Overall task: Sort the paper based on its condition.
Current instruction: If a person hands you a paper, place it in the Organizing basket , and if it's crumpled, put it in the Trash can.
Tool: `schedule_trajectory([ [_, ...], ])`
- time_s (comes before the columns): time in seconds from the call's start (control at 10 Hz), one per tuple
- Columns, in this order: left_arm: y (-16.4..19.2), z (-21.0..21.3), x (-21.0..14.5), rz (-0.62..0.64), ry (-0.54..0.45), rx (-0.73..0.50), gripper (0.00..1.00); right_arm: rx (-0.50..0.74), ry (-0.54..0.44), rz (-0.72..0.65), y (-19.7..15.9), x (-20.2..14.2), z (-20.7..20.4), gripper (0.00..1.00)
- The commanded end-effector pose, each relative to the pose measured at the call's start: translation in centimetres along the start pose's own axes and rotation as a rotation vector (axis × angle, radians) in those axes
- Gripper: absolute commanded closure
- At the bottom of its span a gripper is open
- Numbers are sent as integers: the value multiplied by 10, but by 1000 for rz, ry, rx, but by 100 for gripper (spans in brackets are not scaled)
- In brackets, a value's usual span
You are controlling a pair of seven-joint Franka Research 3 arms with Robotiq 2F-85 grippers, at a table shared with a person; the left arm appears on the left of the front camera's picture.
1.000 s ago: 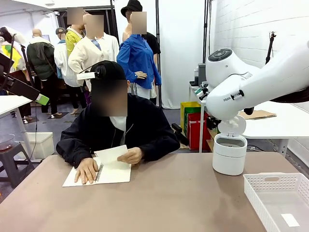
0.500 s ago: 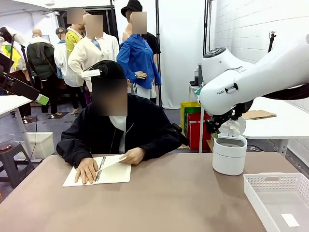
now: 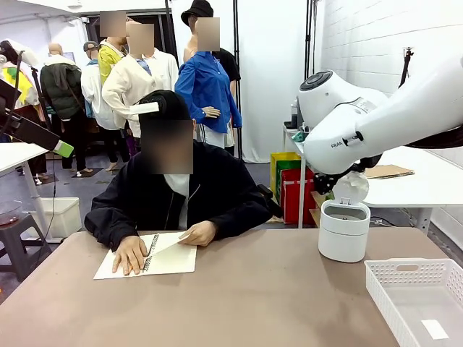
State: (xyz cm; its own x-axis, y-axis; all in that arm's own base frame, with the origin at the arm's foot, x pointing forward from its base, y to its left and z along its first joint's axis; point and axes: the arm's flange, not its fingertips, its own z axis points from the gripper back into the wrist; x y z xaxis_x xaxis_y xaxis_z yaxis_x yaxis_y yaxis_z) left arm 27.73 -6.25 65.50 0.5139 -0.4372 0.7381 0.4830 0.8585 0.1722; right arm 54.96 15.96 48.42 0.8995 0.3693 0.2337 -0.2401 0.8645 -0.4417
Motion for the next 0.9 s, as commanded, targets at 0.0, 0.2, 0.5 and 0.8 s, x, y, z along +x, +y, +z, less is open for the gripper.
schedule_trajectory([
  [0.0,1,1,-2,3,6,-5,0,-153,-83,-59,0,2,0,0],
  [0.2,1,1,-2,3,6,-5,0,283,-25,93,1,2,-3,0],
  [0.5,1,1,-2,3,6,-5,0,258,24,79,4,1,-5,0],
  [0.8,1,1,-2,3,6,-5,0,133,12,-79,-2,6,-13,0],
])
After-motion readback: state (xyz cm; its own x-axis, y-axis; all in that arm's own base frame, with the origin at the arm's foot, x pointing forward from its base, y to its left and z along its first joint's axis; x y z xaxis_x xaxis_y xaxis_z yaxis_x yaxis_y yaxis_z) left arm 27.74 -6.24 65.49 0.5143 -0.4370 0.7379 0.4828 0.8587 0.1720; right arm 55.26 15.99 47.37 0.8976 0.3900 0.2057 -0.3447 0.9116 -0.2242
